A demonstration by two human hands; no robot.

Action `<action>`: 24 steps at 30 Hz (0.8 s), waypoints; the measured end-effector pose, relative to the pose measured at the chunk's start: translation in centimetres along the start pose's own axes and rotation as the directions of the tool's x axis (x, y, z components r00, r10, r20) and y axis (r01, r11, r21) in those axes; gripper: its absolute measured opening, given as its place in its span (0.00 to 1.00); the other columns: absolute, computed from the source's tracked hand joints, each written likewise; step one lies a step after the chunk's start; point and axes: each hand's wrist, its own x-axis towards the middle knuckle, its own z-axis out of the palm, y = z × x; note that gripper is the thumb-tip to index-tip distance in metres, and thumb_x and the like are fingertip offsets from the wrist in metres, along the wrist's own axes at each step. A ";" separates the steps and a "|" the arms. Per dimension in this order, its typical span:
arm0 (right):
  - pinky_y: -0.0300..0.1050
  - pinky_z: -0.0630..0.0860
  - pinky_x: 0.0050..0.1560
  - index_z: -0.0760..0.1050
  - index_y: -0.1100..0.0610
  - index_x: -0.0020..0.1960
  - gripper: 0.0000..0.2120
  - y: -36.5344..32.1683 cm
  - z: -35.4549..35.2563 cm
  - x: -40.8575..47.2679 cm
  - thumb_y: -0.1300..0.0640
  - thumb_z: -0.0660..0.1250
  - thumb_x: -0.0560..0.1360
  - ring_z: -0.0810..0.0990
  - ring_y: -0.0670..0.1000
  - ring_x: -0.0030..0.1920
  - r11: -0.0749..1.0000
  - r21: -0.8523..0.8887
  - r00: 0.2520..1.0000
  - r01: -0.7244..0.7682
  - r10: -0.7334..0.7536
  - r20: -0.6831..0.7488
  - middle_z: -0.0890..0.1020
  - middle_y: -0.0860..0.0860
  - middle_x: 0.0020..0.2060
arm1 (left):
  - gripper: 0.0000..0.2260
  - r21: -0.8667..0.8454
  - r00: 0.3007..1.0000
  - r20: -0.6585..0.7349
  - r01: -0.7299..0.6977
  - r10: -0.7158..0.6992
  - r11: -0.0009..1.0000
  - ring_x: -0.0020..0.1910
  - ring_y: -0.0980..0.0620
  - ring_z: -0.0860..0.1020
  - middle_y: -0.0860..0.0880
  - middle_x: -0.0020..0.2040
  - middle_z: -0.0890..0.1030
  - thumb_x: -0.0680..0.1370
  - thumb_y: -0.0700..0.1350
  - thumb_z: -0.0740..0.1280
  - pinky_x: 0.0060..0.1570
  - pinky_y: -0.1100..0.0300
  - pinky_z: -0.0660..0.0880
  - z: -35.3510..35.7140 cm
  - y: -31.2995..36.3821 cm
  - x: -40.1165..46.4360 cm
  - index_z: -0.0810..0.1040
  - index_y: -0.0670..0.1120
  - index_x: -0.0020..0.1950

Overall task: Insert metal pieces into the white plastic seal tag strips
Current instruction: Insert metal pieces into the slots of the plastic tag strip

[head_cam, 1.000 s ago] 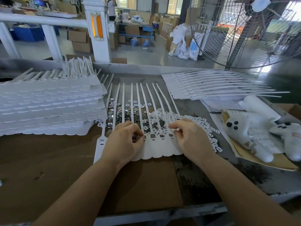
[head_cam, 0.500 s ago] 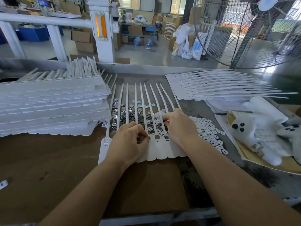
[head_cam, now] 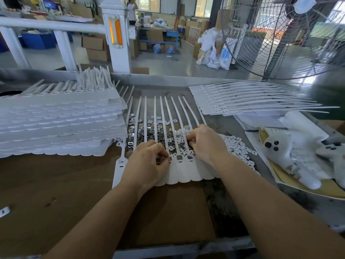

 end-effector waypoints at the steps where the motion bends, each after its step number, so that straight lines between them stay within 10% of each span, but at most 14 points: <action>1: 0.51 0.76 0.53 0.81 0.53 0.54 0.12 0.0 0.0 0.0 0.64 0.63 0.76 0.79 0.53 0.50 1.000 0.010 1.000 -0.011 0.011 0.002 0.76 0.51 0.56 | 0.01 0.002 1.000 0.000 -0.001 0.001 1.000 0.45 0.59 0.68 0.62 0.40 0.69 0.74 0.47 0.69 0.40 0.76 0.62 0.0 0.0 0.0 0.78 0.51 0.44; 24: 0.36 0.76 0.42 0.81 0.61 0.49 0.06 2.2 -1.2 -1.5 0.65 0.69 0.73 0.80 0.48 0.40 0.847 0.527 0.990 -0.077 0.129 -0.063 0.84 0.55 0.44 | 0.01 -0.012 1.000 -0.005 -0.006 0.006 1.000 0.45 0.61 0.68 0.63 0.39 0.69 0.74 0.46 0.69 0.39 0.76 0.63 0.0 -0.1 -0.1 0.78 0.51 0.43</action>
